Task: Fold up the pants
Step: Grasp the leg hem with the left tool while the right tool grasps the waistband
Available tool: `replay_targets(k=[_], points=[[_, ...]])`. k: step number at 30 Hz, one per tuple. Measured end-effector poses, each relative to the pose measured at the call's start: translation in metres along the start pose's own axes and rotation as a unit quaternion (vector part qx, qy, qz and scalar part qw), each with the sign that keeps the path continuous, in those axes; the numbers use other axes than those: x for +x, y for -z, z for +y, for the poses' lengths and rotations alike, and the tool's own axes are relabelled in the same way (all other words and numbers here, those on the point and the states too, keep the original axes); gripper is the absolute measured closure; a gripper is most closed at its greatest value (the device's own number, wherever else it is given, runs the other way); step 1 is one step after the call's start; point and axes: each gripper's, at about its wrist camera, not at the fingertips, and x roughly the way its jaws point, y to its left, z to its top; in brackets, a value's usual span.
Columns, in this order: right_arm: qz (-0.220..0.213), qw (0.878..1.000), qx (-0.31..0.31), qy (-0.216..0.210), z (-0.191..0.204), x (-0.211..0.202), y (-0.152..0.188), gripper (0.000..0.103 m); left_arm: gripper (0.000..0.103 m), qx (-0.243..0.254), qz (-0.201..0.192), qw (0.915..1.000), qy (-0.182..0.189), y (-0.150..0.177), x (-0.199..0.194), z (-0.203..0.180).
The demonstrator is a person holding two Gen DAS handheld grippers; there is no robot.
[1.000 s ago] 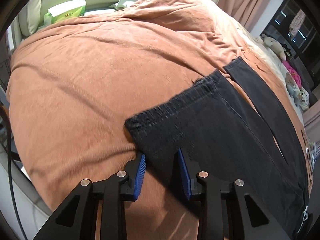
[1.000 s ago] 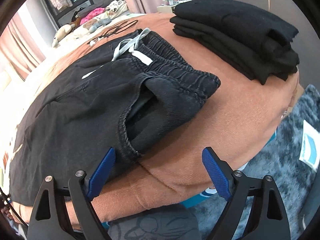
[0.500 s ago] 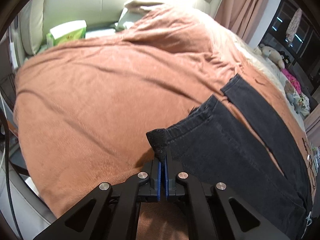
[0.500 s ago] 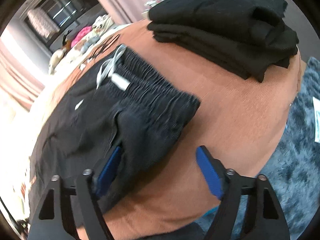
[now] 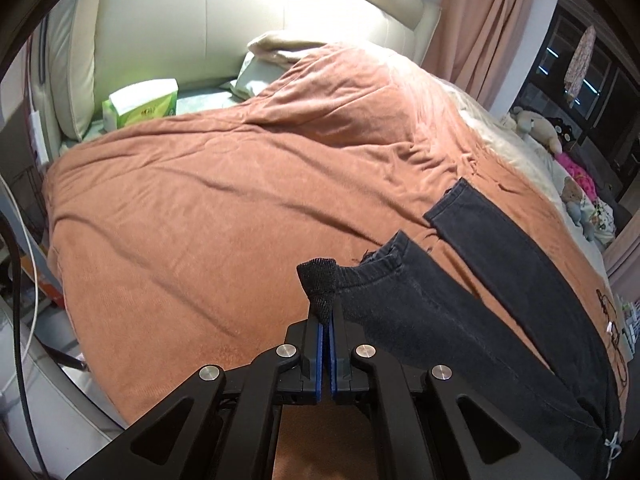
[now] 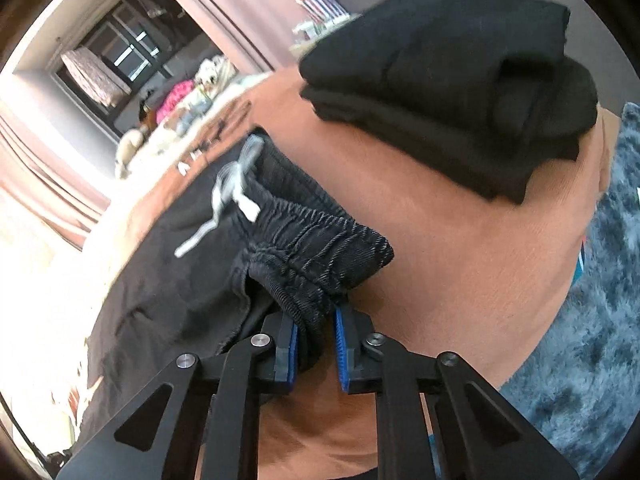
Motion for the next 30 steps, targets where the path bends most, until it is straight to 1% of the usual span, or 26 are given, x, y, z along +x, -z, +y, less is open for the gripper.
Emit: replay_targets(k=[5, 10, 21, 24, 30], points=[[-0.016, 1.000, -0.016, -0.021, 0.015, -0.015, -0.015, 0.092, 0.101, 0.011, -0.008, 0.9999, 0.009, -0.016, -0.002, -0.014], [-0.027, 0.999, -0.035, -0.026, 0.027, -0.020, -0.031, 0.092, 0.101, 0.022, -0.019, 0.9995, 0.015, -0.034, -0.002, -0.031], [-0.039, 0.997, -0.062, -0.027, 0.059, 0.002, -0.056, 0.092, 0.101, 0.041, -0.037, 0.9980, 0.031, -0.073, 0.003, -0.071], [-0.041, 0.996, -0.068, -0.030, 0.065, 0.005, -0.062, 0.092, 0.101, 0.049, -0.042, 0.9974, 0.032, -0.085, 0.006, -0.086], [-0.041, 0.995, -0.081, -0.033, 0.082, 0.020, -0.085, 0.092, 0.101, 0.065, -0.051, 0.9961, 0.030, -0.109, 0.016, -0.120]])
